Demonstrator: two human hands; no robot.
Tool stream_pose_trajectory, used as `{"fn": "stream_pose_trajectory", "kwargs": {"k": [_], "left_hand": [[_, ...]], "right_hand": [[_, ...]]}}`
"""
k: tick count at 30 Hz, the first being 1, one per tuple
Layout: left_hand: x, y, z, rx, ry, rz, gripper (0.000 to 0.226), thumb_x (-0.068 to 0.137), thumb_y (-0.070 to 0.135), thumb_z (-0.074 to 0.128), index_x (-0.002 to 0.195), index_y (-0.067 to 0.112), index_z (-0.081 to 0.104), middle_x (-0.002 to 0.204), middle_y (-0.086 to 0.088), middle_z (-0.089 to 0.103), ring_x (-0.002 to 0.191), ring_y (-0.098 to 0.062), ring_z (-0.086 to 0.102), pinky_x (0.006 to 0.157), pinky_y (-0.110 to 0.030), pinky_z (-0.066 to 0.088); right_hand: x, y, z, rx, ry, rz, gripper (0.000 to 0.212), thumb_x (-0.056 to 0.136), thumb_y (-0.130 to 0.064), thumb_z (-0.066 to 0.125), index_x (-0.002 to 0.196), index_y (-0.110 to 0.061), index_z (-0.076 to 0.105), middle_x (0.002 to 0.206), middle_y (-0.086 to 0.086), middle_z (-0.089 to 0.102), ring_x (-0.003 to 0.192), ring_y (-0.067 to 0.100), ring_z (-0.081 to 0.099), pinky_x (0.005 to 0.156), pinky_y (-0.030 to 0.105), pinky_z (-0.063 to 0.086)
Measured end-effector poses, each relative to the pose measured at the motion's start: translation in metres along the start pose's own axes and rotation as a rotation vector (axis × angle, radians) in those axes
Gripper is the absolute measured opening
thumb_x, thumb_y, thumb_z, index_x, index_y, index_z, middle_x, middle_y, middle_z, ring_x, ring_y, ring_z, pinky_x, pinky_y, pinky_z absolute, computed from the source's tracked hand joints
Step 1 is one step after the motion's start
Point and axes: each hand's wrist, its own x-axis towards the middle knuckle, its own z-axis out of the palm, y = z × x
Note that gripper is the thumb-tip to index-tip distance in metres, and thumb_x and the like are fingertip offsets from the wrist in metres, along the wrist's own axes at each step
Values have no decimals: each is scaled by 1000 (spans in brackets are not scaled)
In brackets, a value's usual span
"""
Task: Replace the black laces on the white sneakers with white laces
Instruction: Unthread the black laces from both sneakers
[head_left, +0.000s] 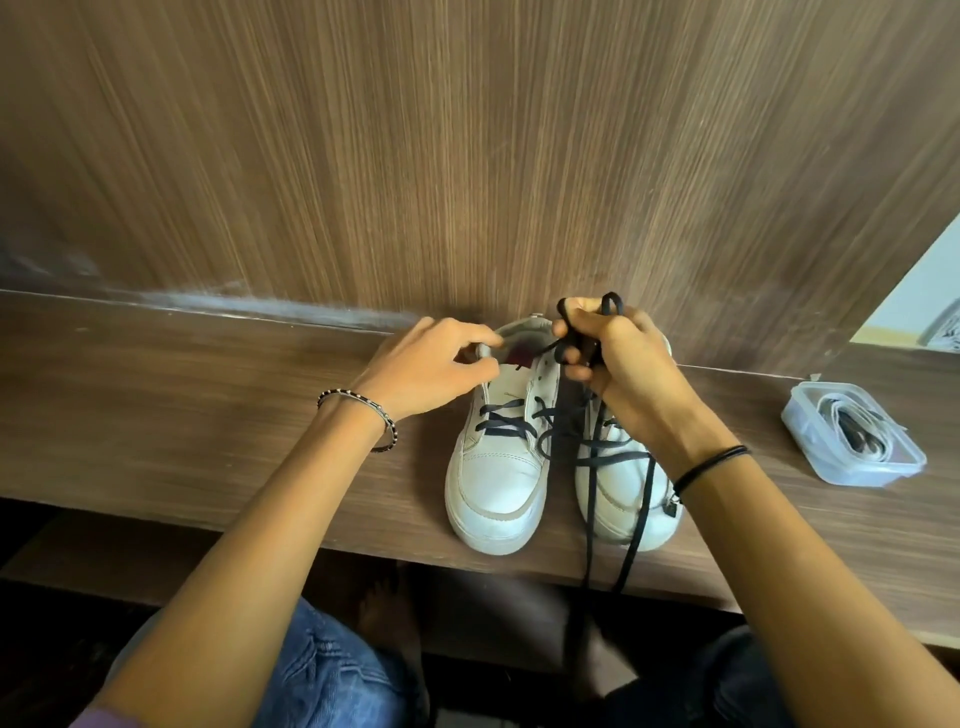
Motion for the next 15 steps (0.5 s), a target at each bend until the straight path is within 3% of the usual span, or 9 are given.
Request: {"fn": "stream_pose_trajectory", "kwargs": {"k": [2,4,7,10,13,15], "left_hand": [[3,2,2,124,33,52,31,97,36,57,126,35,68,152,12,49,140,-16,42,114,-48,35],[5,7,3,206,54,148,27,97,35,60,121,32,71,159,13,38,143,-11,32,115,-46,25],[5,11,7,200,-35,232,15,94,37,63,103,35,75,136,17,58,134,-7,39,106,-38,25],[4,10,14,233,-108,265,2,89,38,64,88,40,65,117,23,61,128,-7,41,102,-39,28],[7,8,15,195,-102,241,14,88,37,66,101,38,72,127,17,63,129,-7,42,105,-41,31],[7,9,14,186,-98,243,13,88,34,67,100,38,72,127,14,63,129,-8,44,105,-42,32]], "right_hand": [[-1,-2,0,-70,19,-24,13,104,-16,57,93,-10,63,72,-1,60,58,12,47,48,20,37],[-2,-4,-1,-151,27,-62,18,103,-23,61,88,-12,62,69,-3,56,58,12,45,47,20,35],[-8,-12,1,-369,62,-110,44,100,-52,60,82,-11,63,66,-2,57,58,12,47,47,20,35],[-21,-23,4,-569,-5,-106,89,91,-82,36,80,-2,73,75,5,74,69,18,64,58,26,41],[-27,-27,4,-594,-81,-86,100,86,-85,20,80,-3,77,81,5,78,86,17,74,70,32,48],[-28,-25,5,-547,-29,-139,96,86,-83,24,79,-3,77,78,6,78,82,17,75,68,33,50]]}}
